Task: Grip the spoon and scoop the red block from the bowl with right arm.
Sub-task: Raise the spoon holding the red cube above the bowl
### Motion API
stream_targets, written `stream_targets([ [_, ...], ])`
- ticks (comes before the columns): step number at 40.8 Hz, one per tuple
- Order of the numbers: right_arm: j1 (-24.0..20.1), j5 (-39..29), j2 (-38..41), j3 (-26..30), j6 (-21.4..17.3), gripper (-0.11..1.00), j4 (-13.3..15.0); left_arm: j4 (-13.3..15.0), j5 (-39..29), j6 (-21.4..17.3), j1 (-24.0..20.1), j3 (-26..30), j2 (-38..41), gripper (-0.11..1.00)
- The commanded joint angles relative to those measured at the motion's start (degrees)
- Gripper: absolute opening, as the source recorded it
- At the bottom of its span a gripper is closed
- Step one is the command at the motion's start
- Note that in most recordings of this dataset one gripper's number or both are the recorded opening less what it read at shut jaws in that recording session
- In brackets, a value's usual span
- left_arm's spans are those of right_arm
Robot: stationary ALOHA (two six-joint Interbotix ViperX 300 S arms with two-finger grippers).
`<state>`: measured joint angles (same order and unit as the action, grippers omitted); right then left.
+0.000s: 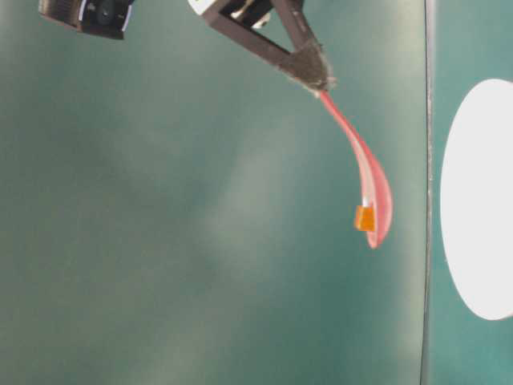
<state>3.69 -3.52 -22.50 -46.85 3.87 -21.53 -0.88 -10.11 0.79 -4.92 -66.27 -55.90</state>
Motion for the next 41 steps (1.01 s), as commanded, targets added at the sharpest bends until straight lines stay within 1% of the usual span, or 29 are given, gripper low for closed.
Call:
stream_targets([
  [1,-0.18,-0.18,-1.49,1.93,0.09,0.24,-0.18,-0.09,0.18,0.00,0.18,1.49,0.18,0.00],
  [12,-0.18,-0.79,-2.64,2.90,0.00,0.24,-0.26,-0.09,0.18,-0.09,1.67,1.49,0.26,0.00],
  [21,-0.18,-1.58,-2.64,2.99,-1.23,0.24,-0.26,-0.09,0.18,-0.18,1.76,1.49,0.18,0.00],
  [41,-0.18,-1.49,-2.64,2.99,-1.14,0.24,-0.18,0.00,0.18,-0.62,1.76,1.67,0.00,0.00],
])
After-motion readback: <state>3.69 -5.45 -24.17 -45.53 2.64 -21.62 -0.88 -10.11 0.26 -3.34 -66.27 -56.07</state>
